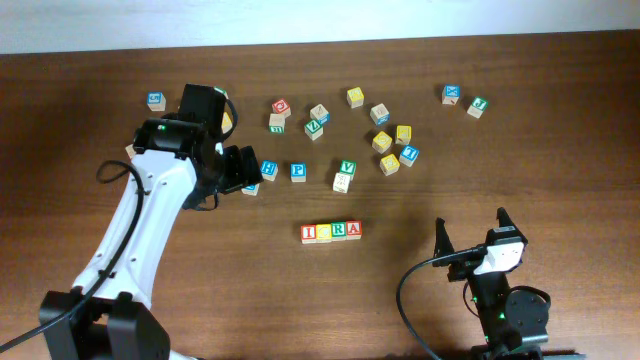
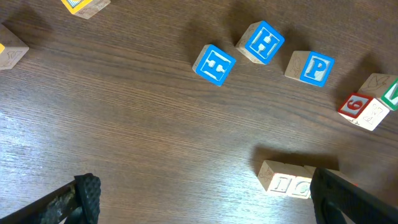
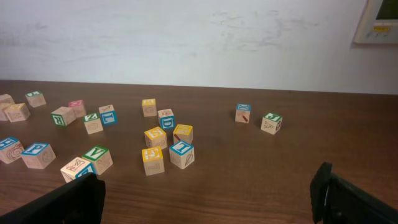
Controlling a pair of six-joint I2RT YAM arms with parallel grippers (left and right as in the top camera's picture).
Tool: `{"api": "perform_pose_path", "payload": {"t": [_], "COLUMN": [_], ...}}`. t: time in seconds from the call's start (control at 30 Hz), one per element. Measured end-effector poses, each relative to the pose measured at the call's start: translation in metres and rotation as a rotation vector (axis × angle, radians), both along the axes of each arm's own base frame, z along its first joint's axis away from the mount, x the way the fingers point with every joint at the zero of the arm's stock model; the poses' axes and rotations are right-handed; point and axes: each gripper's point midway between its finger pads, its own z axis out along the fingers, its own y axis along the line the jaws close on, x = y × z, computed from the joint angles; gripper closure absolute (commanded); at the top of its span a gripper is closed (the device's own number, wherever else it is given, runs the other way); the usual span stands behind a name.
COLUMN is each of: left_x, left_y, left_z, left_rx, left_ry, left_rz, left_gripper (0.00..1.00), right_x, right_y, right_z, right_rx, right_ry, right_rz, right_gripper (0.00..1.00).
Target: Spell out ICRA
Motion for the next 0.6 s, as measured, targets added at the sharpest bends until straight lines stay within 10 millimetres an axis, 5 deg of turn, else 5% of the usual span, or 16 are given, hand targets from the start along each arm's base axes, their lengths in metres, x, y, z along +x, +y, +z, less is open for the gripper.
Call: {"api": "perform_pose_path", "payload": {"t": [0.6], "left_x": [-0.0063], "left_y": [0.0011], "left_z": [-0.0012], "left_rx": [0.005], "left_ry": [0.026], "left_rz": [-0.001], "left_gripper": [0.01], "right_x": [0.0000], "right_y": [0.0000], "right_z": [0.0000], "right_rx": [-0.001], "right_ry": [0.000], "right_rz": [0.000], "right_gripper": [0.02]}}
